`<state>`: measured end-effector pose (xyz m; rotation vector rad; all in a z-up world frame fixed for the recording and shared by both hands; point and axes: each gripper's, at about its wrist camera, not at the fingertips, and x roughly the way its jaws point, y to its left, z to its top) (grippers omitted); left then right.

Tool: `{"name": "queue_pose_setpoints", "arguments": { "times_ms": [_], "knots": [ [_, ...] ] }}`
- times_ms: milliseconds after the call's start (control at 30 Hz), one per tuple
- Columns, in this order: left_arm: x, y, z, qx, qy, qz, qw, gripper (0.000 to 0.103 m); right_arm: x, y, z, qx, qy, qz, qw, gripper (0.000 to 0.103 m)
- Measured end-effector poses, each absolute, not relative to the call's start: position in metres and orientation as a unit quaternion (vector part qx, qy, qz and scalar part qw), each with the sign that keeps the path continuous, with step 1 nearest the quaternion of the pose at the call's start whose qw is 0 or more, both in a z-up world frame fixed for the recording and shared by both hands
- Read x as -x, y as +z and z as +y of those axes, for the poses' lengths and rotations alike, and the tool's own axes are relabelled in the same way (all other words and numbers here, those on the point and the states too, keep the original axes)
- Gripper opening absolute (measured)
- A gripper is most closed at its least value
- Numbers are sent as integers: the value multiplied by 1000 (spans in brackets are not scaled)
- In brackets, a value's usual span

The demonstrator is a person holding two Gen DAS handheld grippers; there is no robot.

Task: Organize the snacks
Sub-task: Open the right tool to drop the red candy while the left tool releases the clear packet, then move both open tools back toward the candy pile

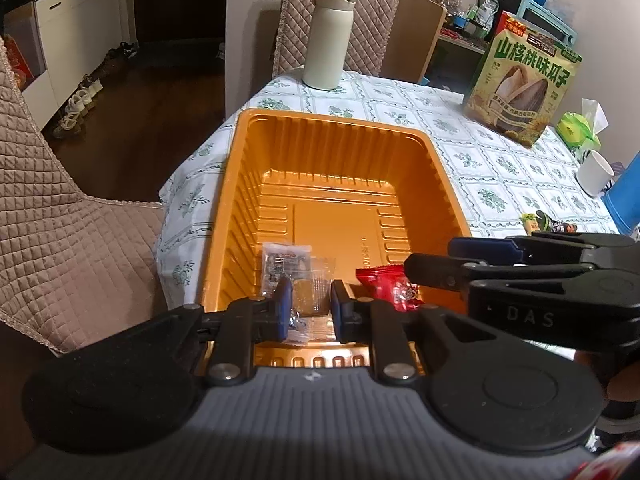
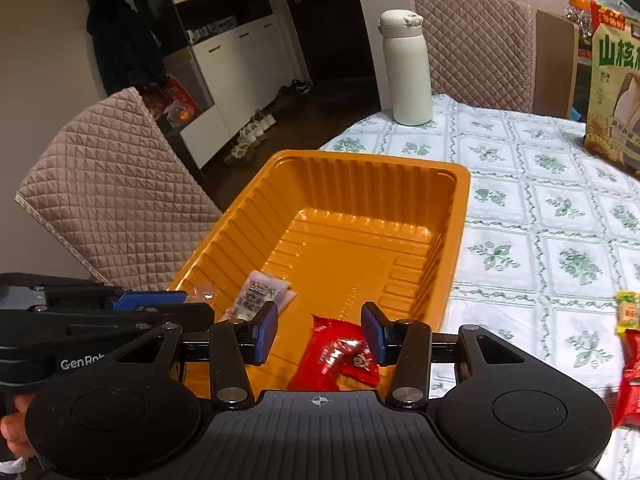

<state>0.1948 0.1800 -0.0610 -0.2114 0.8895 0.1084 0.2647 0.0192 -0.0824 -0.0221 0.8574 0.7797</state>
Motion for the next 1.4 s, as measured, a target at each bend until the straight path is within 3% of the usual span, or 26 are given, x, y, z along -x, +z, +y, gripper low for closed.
{"name": "queue_pose_setpoints", "arguments": {
  "times_ms": [600, 1400],
  "knots": [
    [-202, -58, 170, 93, 38, 423, 901, 20, -256, -76, -4, 10, 348, 410, 843, 47],
    [-149, -41, 122, 99, 46, 422, 900, 22, -212, -63, -67, -17, 347, 416, 840, 49]
  ]
}}
